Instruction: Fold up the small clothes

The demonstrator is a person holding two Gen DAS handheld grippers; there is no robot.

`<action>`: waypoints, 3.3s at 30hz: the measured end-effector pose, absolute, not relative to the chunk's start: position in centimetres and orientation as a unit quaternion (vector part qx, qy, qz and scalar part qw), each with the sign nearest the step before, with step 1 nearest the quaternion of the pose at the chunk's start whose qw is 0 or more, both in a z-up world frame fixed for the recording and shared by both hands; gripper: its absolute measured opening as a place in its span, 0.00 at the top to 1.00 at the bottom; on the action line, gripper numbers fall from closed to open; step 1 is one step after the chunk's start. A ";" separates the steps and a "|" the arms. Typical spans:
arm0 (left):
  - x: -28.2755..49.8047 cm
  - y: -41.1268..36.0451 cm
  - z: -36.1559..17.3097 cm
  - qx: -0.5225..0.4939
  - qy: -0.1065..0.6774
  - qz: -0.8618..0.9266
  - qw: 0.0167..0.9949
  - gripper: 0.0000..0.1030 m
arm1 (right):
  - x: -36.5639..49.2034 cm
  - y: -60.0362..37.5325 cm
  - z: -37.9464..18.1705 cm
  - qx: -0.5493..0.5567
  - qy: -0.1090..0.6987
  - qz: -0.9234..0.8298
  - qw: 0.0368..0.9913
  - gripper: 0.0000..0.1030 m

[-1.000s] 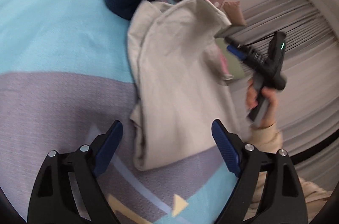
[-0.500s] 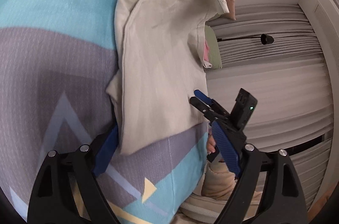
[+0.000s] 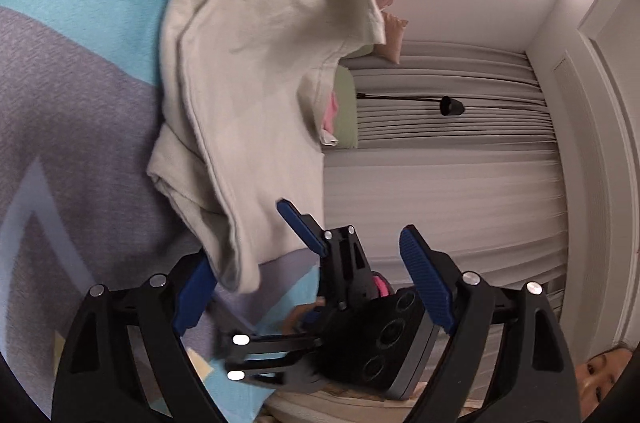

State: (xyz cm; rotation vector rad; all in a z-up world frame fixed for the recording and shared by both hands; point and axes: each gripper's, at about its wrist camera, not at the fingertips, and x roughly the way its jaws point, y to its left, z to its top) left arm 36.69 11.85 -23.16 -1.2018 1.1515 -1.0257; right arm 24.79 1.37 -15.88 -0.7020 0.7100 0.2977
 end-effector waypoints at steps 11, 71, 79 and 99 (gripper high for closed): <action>35.4 13.3 -24.1 -0.493 0.511 -0.407 0.574 0.16 | 25.2 2.2 -15.3 -0.323 0.300 0.121 0.889 0.95; 33.2 10.0 -16.4 -0.473 0.429 -0.451 0.623 0.91 | 20.1 -18.3 -15.3 -0.476 0.349 -0.173 0.789 0.96; 25.8 10.8 -20.5 -0.492 0.453 -0.425 0.610 0.91 | 13.6 -16.6 -15.9 -0.445 0.397 -0.154 0.788 0.95; 23.6 8.3 -21.0 -0.363 0.414 -0.290 0.783 0.72 | 14.8 -14.8 -10.0 -0.205 0.453 0.039 0.867 0.25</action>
